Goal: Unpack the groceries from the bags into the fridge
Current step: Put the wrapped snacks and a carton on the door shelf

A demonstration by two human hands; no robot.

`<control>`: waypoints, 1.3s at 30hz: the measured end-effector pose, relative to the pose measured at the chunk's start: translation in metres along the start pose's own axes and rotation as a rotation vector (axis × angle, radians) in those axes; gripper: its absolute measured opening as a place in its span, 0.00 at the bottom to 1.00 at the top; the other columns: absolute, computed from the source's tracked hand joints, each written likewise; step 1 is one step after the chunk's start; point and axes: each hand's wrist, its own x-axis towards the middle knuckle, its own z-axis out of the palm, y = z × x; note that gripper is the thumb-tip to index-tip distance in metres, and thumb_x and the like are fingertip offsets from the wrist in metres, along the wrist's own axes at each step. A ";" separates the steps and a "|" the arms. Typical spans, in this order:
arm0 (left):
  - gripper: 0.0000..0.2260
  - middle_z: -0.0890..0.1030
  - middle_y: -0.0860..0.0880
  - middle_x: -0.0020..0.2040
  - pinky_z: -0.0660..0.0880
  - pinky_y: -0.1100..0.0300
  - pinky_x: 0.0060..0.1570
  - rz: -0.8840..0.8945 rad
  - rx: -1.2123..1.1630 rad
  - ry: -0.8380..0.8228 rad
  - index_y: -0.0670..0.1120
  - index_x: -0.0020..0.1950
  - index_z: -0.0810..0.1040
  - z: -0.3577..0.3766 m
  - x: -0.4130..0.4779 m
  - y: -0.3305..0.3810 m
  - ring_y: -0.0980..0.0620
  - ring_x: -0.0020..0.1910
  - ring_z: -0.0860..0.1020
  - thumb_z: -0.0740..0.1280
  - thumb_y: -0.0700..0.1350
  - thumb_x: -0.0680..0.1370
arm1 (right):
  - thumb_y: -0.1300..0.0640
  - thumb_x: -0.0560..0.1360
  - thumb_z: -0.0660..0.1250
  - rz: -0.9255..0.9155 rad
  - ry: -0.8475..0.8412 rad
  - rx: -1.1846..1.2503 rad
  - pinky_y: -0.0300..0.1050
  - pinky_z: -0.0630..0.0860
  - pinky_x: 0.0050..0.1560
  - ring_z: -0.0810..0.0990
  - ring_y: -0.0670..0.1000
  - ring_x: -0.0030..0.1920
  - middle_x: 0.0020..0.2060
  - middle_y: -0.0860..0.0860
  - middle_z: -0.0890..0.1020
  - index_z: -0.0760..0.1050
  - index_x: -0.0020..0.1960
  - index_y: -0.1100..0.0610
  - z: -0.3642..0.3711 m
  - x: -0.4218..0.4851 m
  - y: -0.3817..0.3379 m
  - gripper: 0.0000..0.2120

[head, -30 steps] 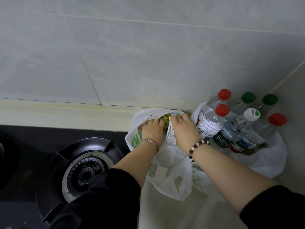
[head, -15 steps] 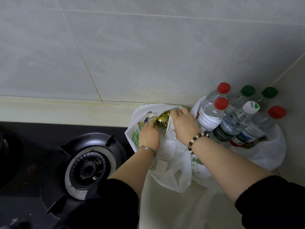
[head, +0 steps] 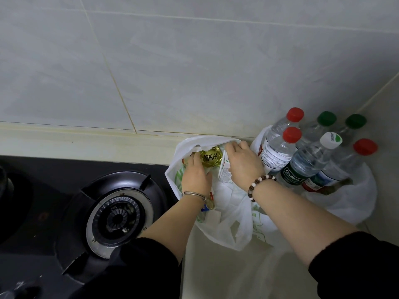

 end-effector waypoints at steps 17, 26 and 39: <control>0.10 0.75 0.43 0.34 0.67 0.59 0.37 -0.367 -0.434 0.062 0.43 0.32 0.72 0.004 0.004 0.009 0.47 0.32 0.71 0.61 0.37 0.74 | 0.64 0.71 0.68 0.010 0.001 -0.002 0.42 0.63 0.41 0.65 0.53 0.64 0.59 0.54 0.72 0.61 0.62 0.59 -0.003 -0.002 -0.001 0.23; 0.16 0.63 0.50 0.29 0.58 0.62 0.27 -0.317 -0.538 0.121 0.46 0.31 0.60 -0.017 -0.021 0.020 0.54 0.28 0.61 0.55 0.36 0.78 | 0.65 0.71 0.66 -0.037 0.024 -0.117 0.48 0.56 0.70 0.69 0.56 0.61 0.58 0.55 0.75 0.64 0.63 0.61 -0.008 -0.002 -0.003 0.22; 0.15 0.62 0.49 0.30 0.56 0.60 0.27 -0.371 -0.553 0.099 0.45 0.32 0.58 -0.061 -0.054 0.013 0.53 0.28 0.59 0.54 0.38 0.79 | 0.64 0.69 0.68 -0.092 0.080 0.029 0.46 0.59 0.70 0.69 0.54 0.63 0.60 0.53 0.71 0.61 0.69 0.59 -0.024 -0.028 -0.016 0.31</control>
